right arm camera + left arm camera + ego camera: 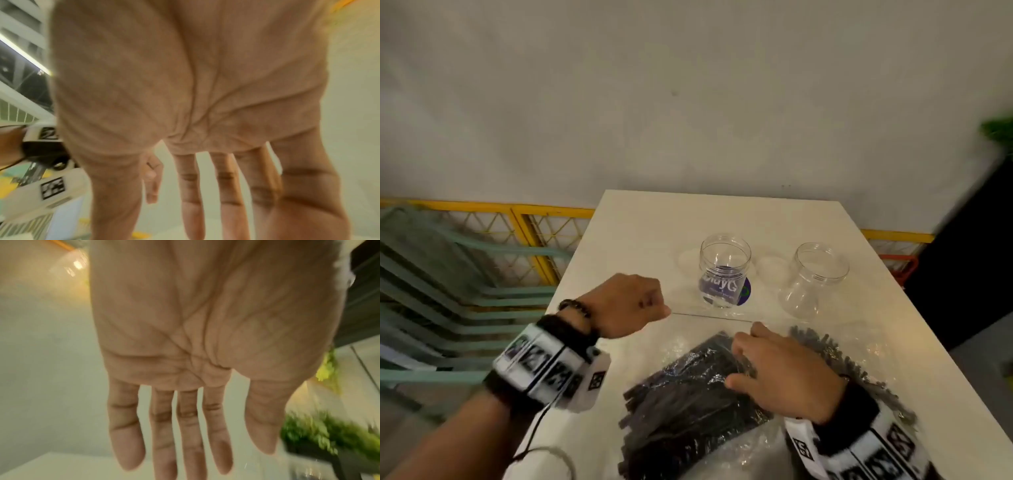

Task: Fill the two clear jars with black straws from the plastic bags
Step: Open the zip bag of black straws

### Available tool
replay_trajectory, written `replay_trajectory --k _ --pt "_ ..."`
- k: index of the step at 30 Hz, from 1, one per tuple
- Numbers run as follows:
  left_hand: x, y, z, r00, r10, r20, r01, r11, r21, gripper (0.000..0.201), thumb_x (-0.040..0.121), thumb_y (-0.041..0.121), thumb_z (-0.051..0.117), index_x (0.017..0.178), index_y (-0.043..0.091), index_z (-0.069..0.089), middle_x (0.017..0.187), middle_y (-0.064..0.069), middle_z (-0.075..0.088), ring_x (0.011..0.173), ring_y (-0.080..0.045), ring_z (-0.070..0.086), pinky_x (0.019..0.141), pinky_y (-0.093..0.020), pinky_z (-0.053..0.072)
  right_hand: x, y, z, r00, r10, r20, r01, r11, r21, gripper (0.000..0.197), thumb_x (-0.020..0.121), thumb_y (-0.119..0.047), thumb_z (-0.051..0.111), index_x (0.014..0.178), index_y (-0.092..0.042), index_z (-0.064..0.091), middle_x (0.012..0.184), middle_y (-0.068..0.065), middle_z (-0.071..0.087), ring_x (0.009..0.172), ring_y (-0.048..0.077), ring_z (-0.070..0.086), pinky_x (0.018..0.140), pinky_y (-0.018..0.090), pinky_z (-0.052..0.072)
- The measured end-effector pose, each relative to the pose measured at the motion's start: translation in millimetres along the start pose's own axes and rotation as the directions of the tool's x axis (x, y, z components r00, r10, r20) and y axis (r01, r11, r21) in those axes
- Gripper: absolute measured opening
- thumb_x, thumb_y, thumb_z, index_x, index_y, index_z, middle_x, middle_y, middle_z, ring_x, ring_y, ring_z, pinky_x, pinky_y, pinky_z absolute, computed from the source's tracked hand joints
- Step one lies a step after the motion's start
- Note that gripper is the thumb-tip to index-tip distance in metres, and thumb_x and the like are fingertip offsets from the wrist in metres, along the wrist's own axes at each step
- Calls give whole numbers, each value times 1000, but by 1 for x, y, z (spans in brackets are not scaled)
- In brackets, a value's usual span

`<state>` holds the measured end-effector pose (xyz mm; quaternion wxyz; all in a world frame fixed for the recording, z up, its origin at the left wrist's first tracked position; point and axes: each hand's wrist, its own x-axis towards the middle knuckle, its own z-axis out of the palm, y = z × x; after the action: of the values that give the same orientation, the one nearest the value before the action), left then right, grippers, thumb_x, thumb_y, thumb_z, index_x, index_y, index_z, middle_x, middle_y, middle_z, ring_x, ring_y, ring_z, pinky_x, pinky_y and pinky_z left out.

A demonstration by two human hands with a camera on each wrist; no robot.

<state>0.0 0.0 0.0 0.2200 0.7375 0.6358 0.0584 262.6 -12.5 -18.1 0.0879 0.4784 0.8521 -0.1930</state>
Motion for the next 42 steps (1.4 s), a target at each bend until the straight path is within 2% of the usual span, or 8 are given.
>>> replay_trajectory --k 8,13,19,25,33,35,38,42 --pt "80 -32 52 931 -230 285 183 966 180 52 98 49 48 138 15 46 144 -10 49 130 -30 48 109 -39 40 21 -7 35 980 88 178 -91 996 9 55 90 -49 61 136 -26 41 143 6 39 124 35 49 100 47 43" --pt "77 -23 38 975 -89 202 82 996 43 18 89 24 68 104 16 71 112 -4 69 102 -23 63 88 -32 51 17 1 21 991 26 131 -44 990 133 38 90 -47 62 117 -21 58 115 2 60 103 21 60 86 33 48" --pt "40 19 -22 973 224 52 -219 972 -84 8 90 15 70 92 22 74 88 9 72 70 2 59 70 -15 44 14 11 -60 934 -48 -355 75 995 64 25 97 -40 55 116 -26 60 104 -9 54 89 6 53 81 27 43" --pt "1 53 -78 943 312 -119 -315 949 -3 12 88 17 72 88 28 75 81 12 74 72 -4 64 76 -25 54 24 3 -99 915 -307 -260 309 950 -35 25 93 -40 58 88 -20 71 87 -5 68 81 12 58 78 32 48" --pt "-29 43 -53 470 -3 -883 -145 986 -80 10 86 25 74 93 22 68 97 5 64 87 -12 60 74 -20 44 33 -13 -101 818 -342 -463 464 868 179 16 86 -25 75 76 -13 77 69 -6 70 64 1 56 59 9 38" --pt "-33 47 -39 528 -163 -833 -63 971 -230 17 87 34 72 77 23 63 79 7 68 71 -11 63 62 -16 43 37 -16 -94 824 -313 -473 461 855 238 17 84 -27 77 75 -13 77 68 -6 71 62 1 57 59 9 39" --pt "-31 55 -16 821 -356 -446 59 830 -555 47 81 63 63 70 17 65 69 -4 74 66 -18 71 63 -27 51 39 -24 -87 822 -304 -481 488 812 320 23 82 -30 78 70 -12 74 61 0 70 54 3 54 55 18 42" --pt "-25 69 3 900 -368 -235 -30 485 -874 38 90 44 64 78 8 62 75 -18 70 64 -21 69 58 -28 52 37 -35 -79 821 -374 -431 530 780 333 29 93 -27 64 70 -9 69 62 9 65 52 9 50 56 27 42"
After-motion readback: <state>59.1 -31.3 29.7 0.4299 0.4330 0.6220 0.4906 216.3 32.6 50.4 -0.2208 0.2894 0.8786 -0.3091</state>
